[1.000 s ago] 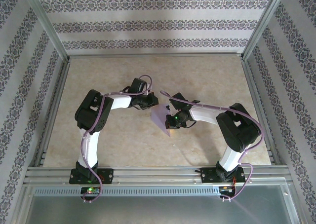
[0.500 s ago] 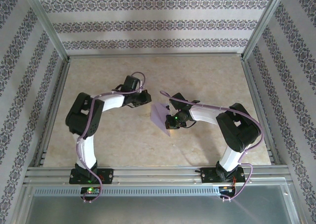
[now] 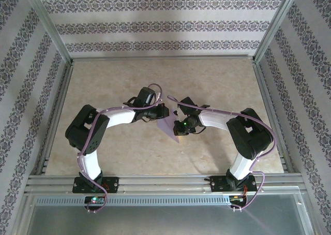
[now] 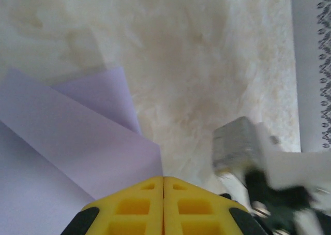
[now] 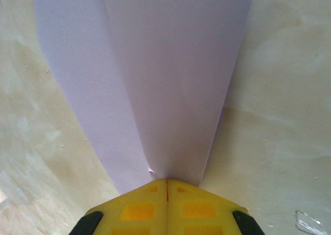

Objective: Fold a paper plane with a square sheet of paper (fold left side to right side)
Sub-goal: Fourth fold the wing at the center of the table.

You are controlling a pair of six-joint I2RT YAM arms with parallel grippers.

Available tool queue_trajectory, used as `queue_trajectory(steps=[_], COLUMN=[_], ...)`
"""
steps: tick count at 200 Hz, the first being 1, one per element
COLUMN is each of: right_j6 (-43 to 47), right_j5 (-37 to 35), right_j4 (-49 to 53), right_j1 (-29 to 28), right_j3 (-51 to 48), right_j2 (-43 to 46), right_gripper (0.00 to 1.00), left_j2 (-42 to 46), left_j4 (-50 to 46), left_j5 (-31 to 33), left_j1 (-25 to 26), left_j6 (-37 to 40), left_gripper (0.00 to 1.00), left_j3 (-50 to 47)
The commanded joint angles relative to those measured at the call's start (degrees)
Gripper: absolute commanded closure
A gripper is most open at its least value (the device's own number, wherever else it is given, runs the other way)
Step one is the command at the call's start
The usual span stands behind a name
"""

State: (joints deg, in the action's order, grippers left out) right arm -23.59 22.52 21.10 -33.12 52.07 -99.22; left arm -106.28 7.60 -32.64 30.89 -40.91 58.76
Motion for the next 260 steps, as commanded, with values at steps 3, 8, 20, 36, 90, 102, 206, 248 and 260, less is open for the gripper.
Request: queue_trajectory(steps=[3, 8, 20, 36, 90, 102, 206, 248, 260], right_j6=[0.9, 0.9, 0.9, 0.9, 1.1, 1.1, -5.7, -10.9, -11.7], right_j5=[-5.5, -5.5, -5.4, -5.3, -4.1, -3.6, 8.2, 9.4, 9.2], right_j4=[7.1, 7.2, 7.1, 7.2, 7.7, 7.8, 3.9, -4.5, -6.1], right_j1=[0.8, 0.8, 0.8, 0.8, 1.2, 1.4, 3.2, 2.3, 1.9], right_j3=[-1.7, -1.7, -1.7, -1.6, -1.1, -0.8, 6.6, 5.0, 5.0], right_j2=[-3.2, -3.2, -3.2, -3.1, -1.7, -1.4, 6.1, 2.5, 1.1], right_gripper=[1.00, 1.00, 1.00, 1.00, 1.00, 1.00, 1.00, 1.00, 1.00], left_j2=[-3.4, -4.0, -5.3, -6.8, -8.9, -9.0, -9.7, -9.6, -9.6], left_j4=[4.3, 4.3, 3.5, 1.3, 1.2, 2.0, 3.0, 2.0, 2.1], left_j5=[-1.2, -1.2, -0.7, 0.7, 3.1, 3.3, 4.4, 4.7, 4.8], left_j1=[0.0, 0.0, 0.0, 0.0, -0.3, -0.5, -0.5, -0.5, -0.5], left_j6=[-2.1, -2.0, -1.6, -0.2, 0.2, -0.2, -0.4, 0.1, 0.1], left_gripper=[0.92, 0.92, 0.92, 0.92, 0.92, 0.92, 0.95, 0.95, 0.95], left_j3=[2.8, 3.2, 4.0, 4.8, 1.9, 1.0, -0.6, -0.6, -0.6])
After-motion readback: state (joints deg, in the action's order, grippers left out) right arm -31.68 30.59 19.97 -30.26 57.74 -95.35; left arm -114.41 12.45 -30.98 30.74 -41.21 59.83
